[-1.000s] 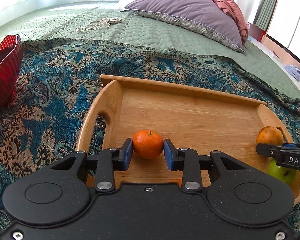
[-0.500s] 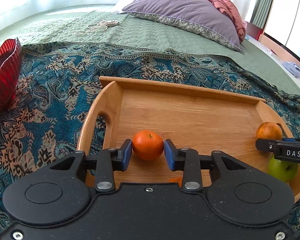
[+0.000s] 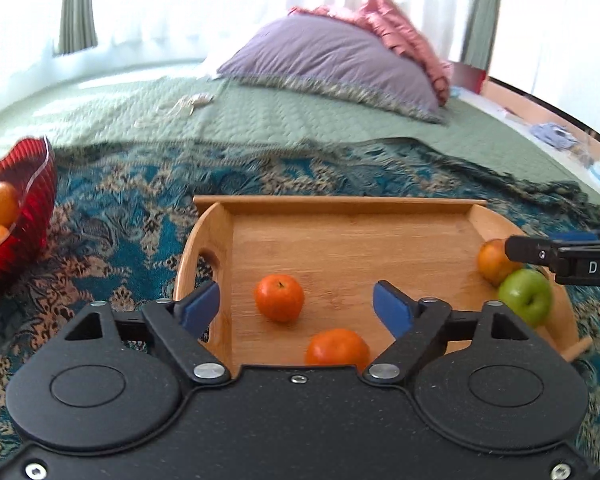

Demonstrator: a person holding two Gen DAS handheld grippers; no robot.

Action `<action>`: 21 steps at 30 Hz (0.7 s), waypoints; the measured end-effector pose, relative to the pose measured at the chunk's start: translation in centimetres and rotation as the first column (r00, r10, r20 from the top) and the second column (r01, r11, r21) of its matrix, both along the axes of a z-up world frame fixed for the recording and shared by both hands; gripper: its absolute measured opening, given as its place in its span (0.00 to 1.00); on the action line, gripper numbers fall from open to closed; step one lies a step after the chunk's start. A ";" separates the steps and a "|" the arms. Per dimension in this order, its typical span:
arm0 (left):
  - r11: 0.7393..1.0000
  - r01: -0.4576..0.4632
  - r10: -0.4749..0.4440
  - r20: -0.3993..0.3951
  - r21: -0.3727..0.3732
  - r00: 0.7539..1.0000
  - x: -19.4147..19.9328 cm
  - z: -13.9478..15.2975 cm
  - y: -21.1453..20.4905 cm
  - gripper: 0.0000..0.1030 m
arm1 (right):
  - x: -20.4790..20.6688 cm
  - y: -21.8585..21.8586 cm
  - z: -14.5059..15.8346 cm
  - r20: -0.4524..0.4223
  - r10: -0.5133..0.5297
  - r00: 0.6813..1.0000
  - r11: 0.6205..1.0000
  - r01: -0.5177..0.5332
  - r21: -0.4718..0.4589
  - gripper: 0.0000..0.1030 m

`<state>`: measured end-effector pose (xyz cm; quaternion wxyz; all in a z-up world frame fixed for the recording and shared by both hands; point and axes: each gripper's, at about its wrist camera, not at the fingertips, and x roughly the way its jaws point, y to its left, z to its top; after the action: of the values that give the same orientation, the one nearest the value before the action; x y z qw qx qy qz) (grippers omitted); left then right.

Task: Organize fruits
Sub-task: 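Withdraw both grippers up and away from the tray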

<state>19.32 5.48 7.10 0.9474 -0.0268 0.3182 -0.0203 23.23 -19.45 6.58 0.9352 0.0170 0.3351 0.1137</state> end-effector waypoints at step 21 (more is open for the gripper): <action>0.998 0.051 -0.055 0.097 0.049 0.994 -10.3 -1.5 -1.2 0.95 | -15.7 2.0 -0.9 0.287 0.158 0.945 0.986 -0.167 0.008 1.00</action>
<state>9.01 4.26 5.61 0.9614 0.0047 0.2723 -0.0395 7.54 -17.44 5.73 0.9607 -0.0122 0.1952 0.1969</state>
